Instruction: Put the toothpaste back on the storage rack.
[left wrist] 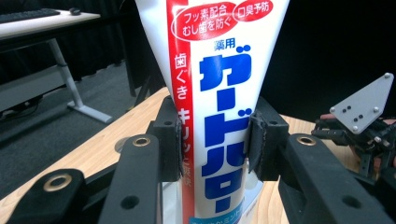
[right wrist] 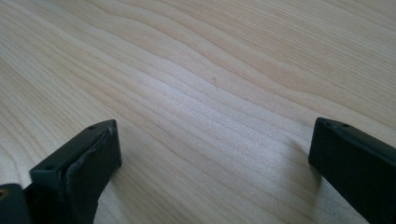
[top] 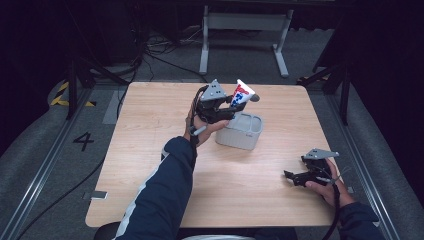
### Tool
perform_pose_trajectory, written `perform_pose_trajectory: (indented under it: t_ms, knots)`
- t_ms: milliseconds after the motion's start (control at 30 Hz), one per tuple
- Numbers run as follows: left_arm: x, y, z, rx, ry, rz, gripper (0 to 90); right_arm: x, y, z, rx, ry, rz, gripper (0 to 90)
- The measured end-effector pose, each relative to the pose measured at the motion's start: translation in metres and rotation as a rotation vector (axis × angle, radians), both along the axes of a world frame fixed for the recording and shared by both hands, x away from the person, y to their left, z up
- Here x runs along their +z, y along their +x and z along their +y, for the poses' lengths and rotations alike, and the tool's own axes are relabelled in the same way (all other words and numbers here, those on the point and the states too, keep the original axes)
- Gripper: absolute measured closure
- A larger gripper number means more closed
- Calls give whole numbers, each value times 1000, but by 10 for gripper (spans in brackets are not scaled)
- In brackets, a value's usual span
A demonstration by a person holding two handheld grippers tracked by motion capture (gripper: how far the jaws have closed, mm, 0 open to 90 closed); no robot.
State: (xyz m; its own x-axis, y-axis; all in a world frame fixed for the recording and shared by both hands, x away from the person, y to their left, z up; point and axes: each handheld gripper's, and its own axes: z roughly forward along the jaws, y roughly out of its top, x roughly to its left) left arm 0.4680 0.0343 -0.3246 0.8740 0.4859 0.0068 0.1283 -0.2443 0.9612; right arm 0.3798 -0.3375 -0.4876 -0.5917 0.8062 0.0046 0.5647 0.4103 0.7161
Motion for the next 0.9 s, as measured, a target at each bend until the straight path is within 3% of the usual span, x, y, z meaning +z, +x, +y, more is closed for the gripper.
perform_pose_trajectory:
  t_ms: [267, 667, 833, 900]
  knots:
    - [-5, 8, -10, -3, 7, -10, 622, 0, 0, 0, 0, 0, 1, 26]
    - [-17, 18, -18, -4, -28, -12, 621, 0, 0, 0, 2, 1, 1, 26]
    - [-25, 23, -18, 2, -55, 11, 620, 0, 0, 0, 2, 1, 1, 26]
    - [-27, 24, -18, 8, -46, 1, 620, 0, 0, 0, 2, 1, 1, 26]
